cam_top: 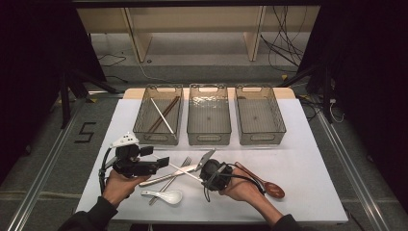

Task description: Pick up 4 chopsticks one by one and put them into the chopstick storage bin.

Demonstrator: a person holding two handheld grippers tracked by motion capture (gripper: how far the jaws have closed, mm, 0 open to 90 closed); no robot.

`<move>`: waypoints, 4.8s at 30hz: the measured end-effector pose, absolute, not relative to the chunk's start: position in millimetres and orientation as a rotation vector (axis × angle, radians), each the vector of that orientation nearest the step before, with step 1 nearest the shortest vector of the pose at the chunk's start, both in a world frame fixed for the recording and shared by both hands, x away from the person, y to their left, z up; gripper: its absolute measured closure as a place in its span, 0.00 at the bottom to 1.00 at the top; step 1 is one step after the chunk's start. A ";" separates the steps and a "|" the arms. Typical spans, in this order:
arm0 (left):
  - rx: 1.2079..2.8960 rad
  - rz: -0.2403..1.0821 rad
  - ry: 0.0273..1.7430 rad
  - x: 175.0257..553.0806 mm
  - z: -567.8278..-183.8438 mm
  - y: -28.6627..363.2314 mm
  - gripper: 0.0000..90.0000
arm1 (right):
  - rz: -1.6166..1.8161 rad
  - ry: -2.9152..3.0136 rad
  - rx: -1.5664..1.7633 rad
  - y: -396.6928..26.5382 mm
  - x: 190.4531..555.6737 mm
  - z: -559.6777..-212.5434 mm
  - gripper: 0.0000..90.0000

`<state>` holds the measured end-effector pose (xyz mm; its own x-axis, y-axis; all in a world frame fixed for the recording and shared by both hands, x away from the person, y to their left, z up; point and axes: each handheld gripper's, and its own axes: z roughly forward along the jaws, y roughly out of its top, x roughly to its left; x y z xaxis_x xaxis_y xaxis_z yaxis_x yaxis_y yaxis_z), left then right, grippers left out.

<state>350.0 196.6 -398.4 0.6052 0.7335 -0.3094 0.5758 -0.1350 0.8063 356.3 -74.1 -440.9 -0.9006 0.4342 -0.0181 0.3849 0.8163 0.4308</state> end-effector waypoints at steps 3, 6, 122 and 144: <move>1.786 0.173 1.098 351.3 -399.6 197.3 0.19 | 0.688 2.868 0.672 -79.6 357.1 -434.7 0.94; 1.784 0.166 1.112 351.3 -400.1 194.2 0.19 | 0.708 2.855 0.677 -84.5 358.5 -431.5 0.94; 1.541 0.033 1.226 442.4 -355.7 239.9 0.93 | 1.158 2.574 0.833 -125.0 347.7 -400.4 0.42; 1.594 0.108 1.360 490.1 -360.2 239.9 0.93 | 1.175 2.562 0.835 -131.5 342.0 -397.5 0.39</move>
<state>490.1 239.9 -360.2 0.3645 0.7847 -0.5014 0.6960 0.1282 0.7065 342.0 -131.5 -397.5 -0.8199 0.5702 0.0505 0.4102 0.5237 0.7466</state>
